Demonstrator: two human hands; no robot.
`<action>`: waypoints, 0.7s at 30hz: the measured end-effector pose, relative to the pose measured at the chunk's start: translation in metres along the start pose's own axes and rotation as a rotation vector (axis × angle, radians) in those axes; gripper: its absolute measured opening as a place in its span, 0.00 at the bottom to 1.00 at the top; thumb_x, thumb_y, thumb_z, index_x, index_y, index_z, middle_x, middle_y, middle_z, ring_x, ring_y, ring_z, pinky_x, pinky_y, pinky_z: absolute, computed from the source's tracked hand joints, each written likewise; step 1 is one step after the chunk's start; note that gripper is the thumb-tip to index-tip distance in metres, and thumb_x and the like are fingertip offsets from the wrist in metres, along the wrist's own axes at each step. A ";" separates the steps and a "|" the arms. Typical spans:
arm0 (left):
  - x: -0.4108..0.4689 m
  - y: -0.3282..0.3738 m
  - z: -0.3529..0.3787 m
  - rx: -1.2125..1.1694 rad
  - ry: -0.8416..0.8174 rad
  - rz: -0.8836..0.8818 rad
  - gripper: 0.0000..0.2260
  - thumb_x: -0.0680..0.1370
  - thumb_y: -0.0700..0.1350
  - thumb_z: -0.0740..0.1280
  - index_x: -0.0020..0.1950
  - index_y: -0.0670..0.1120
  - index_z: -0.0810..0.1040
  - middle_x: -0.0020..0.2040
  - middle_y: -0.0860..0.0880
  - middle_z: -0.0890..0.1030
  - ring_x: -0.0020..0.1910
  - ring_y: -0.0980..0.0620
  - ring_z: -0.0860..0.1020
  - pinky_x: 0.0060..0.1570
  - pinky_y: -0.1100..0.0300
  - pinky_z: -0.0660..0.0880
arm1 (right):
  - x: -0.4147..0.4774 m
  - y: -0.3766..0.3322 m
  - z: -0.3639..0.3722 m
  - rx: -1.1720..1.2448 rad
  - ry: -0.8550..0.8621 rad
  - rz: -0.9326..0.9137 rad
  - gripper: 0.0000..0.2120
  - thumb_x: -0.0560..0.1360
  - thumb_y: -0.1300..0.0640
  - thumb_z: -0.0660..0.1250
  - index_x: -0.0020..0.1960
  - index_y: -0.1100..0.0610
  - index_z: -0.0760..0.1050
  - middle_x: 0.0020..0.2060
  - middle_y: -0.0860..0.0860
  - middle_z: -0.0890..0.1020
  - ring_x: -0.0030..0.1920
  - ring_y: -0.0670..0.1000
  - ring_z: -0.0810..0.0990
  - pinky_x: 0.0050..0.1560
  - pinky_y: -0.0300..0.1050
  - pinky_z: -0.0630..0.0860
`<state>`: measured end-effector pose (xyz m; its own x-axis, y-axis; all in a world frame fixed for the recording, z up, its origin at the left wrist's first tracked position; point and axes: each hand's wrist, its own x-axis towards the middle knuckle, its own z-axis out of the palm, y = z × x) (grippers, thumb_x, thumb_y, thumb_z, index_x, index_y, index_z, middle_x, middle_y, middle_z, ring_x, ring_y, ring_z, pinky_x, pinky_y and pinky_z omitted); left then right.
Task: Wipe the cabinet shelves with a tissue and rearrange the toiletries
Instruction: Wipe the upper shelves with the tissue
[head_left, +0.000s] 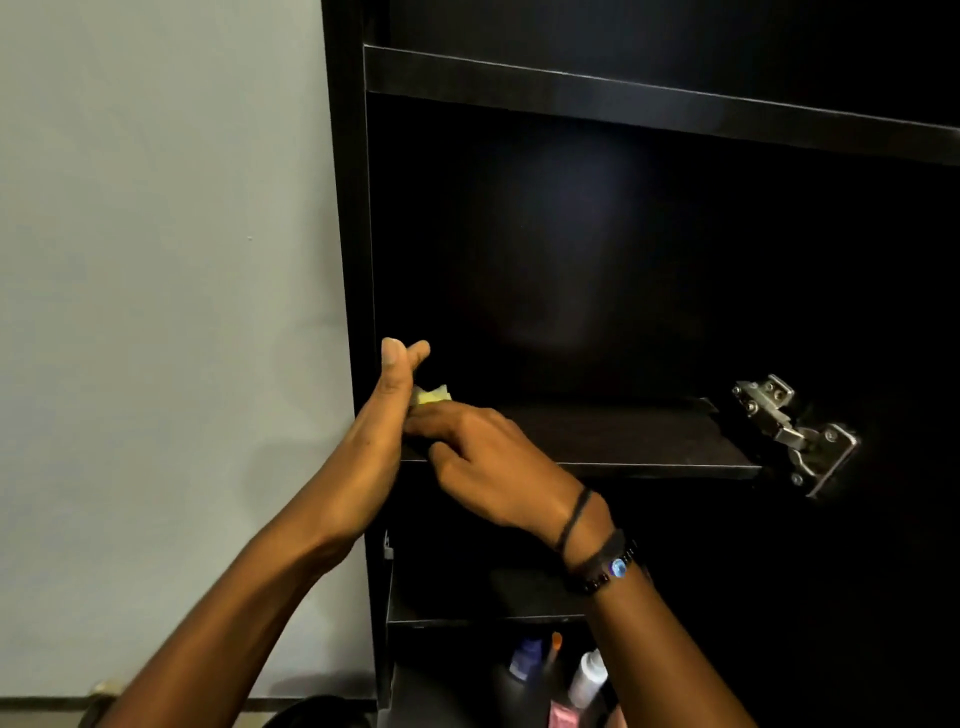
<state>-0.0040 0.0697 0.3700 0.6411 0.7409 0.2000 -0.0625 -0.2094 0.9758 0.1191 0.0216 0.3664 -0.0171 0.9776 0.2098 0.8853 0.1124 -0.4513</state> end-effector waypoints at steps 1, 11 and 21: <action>-0.001 -0.003 0.001 0.009 -0.003 -0.005 0.33 0.66 0.76 0.44 0.68 0.68 0.60 0.68 0.68 0.63 0.62 0.73 0.63 0.66 0.65 0.58 | -0.012 -0.001 0.001 0.017 0.014 -0.016 0.20 0.74 0.60 0.58 0.63 0.50 0.75 0.63 0.46 0.77 0.63 0.47 0.74 0.64 0.44 0.72; -0.040 -0.043 0.037 0.373 0.045 0.217 0.30 0.73 0.71 0.44 0.73 0.62 0.55 0.70 0.76 0.51 0.71 0.73 0.45 0.69 0.72 0.46 | -0.118 0.080 -0.014 -0.306 0.623 0.201 0.22 0.60 0.76 0.71 0.48 0.57 0.82 0.50 0.49 0.83 0.51 0.48 0.79 0.58 0.23 0.64; -0.089 -0.152 0.078 0.826 -0.197 0.104 0.28 0.79 0.59 0.47 0.77 0.52 0.45 0.77 0.58 0.40 0.74 0.63 0.36 0.75 0.55 0.41 | -0.152 0.166 0.108 -0.002 0.520 0.607 0.19 0.64 0.76 0.63 0.46 0.59 0.83 0.47 0.55 0.85 0.49 0.53 0.83 0.56 0.30 0.72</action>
<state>0.0083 -0.0143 0.1974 0.7889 0.5840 0.1912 0.4005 -0.7247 0.5607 0.2186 -0.0886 0.1657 0.6867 0.6596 0.3055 0.6712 -0.4139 -0.6150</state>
